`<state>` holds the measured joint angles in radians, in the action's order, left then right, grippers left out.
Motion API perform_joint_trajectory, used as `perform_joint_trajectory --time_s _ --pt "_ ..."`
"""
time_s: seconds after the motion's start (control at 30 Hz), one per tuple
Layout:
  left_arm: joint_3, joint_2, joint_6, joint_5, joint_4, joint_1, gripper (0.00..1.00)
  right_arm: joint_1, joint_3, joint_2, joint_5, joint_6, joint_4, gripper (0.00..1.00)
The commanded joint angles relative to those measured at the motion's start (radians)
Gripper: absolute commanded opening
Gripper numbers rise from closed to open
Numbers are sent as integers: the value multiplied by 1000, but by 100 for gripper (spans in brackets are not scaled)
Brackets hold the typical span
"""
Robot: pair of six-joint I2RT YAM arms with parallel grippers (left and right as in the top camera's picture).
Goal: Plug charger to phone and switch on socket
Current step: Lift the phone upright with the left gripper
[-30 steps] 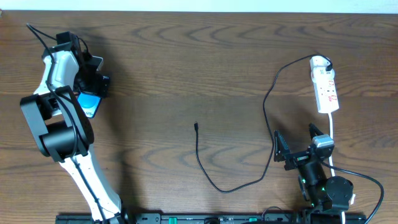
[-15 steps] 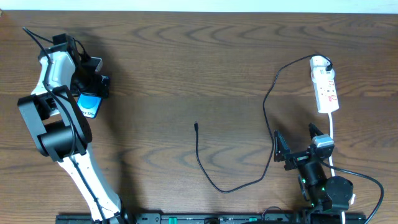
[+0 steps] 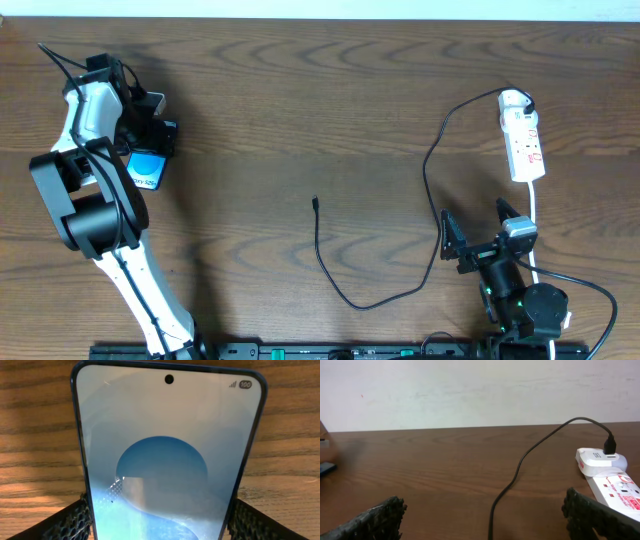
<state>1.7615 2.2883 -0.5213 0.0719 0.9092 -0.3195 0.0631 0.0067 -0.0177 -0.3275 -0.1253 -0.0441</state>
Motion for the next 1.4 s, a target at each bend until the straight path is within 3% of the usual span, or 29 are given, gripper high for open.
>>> perform_joint_trajectory --time_s 0.0,0.93,1.37 --pt "-54 116 19 -69 2 0 83 -5 -1 2 -12 -8 -5 99" --pt "-35 113 103 -64 9 5 66 -5 -1 2 -12 -8 -5 99" --pt "3 22 181 -57 17 111 66 -5 -1 2 -12 -8 -5 99"
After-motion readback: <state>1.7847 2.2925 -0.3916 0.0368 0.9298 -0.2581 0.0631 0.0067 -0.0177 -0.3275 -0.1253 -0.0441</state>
